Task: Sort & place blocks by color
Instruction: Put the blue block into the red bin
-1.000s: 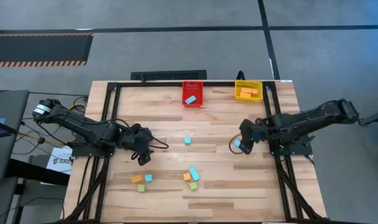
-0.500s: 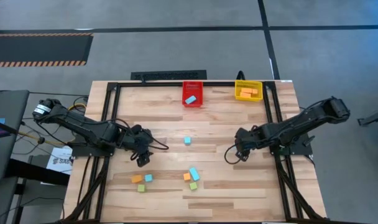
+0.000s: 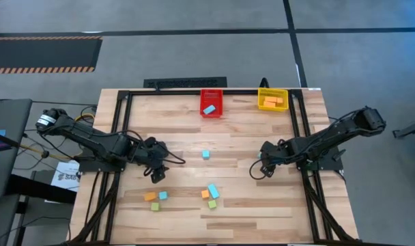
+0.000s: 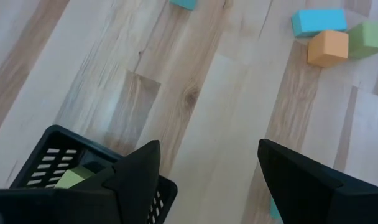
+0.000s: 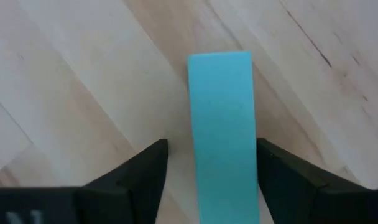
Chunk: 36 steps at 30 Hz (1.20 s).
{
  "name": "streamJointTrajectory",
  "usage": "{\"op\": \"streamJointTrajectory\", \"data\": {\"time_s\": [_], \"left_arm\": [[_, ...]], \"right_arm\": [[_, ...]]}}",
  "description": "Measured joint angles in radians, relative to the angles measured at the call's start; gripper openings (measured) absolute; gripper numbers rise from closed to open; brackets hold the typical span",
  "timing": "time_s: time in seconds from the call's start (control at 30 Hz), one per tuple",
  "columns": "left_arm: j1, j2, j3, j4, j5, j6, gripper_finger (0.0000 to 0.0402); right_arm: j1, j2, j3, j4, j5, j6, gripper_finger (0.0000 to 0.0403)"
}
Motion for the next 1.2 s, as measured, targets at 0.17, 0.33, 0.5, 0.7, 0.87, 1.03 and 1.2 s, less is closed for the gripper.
{"op": "streamJointTrajectory", "data": {"time_s": [0.17, 0.33, 0.5, 0.7, 0.87, 1.03, 1.2], "left_arm": [[0.0, 0.0, 0.0, 0.025, -0.022, -0.002, 0.0258], [0.0, 0.0, 0.0, 0.063, -0.128, -0.06, 0.0258], [0.0, 0.0, 0.0, 0.144, -0.253, -0.131, 0.0258], [0.0, 0.0, 0.0, 0.21, -0.266, -0.095, 0.0258], [0.0, 0.0, 0.0, 0.216, -0.266, -0.099, 0.0258], [0.0, 0.0, 0.0, 0.216, -0.265, -0.1, 0.0258], [0.0, 0.0, 0.0, 0.219, -0.254, -0.126, 0.0258]], "right_arm": [[-0.002, 0.0, 0.02, 0.001, 0.021, 0.002, 0.0142], [-0.033, -0.002, 0.082, 0.069, 0.029, -0.051, 0.0104], [-0.113, 0.006, 0.102, 0.429, 0.029, -0.168, 0.0104], [-0.319, 0.082, 0.115, 0.826, -0.014, -0.292, 0.0104], [-0.493, 0.23, 0.293, 0.838, -0.147, -0.417, 0.0104], [-0.633, 0.425, 0.536, 0.712, -0.231, -0.519, 0.0104], [-0.752, 0.609, 0.771, 0.491, -0.254, -0.458, 0.0104]]}}
